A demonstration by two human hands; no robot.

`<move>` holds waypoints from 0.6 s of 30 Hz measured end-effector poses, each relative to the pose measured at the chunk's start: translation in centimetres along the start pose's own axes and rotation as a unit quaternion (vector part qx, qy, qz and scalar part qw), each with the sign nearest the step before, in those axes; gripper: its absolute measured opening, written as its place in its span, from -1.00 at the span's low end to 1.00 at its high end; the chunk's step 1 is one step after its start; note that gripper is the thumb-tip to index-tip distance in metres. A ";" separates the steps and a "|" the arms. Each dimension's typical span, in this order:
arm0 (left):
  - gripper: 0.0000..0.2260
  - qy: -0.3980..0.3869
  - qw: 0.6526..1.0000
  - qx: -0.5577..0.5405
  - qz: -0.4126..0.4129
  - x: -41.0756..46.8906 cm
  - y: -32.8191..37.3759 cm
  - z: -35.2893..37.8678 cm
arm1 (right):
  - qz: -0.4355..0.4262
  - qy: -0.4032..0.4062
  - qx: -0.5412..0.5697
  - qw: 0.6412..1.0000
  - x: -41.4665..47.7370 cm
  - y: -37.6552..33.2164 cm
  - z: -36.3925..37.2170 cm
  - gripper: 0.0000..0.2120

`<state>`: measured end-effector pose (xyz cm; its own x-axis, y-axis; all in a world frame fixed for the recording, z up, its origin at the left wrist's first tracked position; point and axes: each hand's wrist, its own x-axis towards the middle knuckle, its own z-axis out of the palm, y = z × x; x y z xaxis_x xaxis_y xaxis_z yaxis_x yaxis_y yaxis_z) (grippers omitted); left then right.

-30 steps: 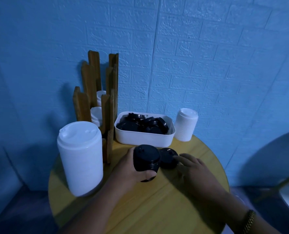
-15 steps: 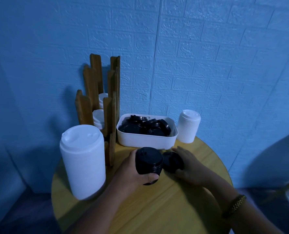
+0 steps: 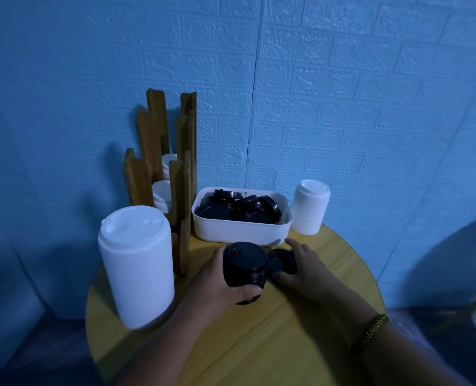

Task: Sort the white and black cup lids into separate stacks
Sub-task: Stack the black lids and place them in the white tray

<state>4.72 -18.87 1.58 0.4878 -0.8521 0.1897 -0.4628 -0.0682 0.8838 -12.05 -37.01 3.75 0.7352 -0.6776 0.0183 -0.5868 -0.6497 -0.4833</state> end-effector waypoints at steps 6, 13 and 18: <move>-0.17 0.001 1.000 -0.005 0.001 -0.1 0.2 0.1 | 0.004 0.008 -0.015 1.000 -0.3 -0.5 0.2 0.02; -0.07 -0.016 1.000 0.000 -0.010 0.1 0.2 0.0 | -0.054 0.069 0.152 0.985 -3.6 -1.6 -3.5 -0.26; -0.09 -0.029 1.000 0.004 -0.010 0.2 0.6 0.2 | -0.213 -0.065 0.068 0.973 -2.8 -6.9 -2.2 -0.23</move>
<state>4.40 -19.22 2.03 0.4535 -0.8792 0.1459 -0.4590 -0.0901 0.8838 -10.83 -31.38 8.97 0.9438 -0.3018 0.1349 -0.1761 -0.8043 -0.5676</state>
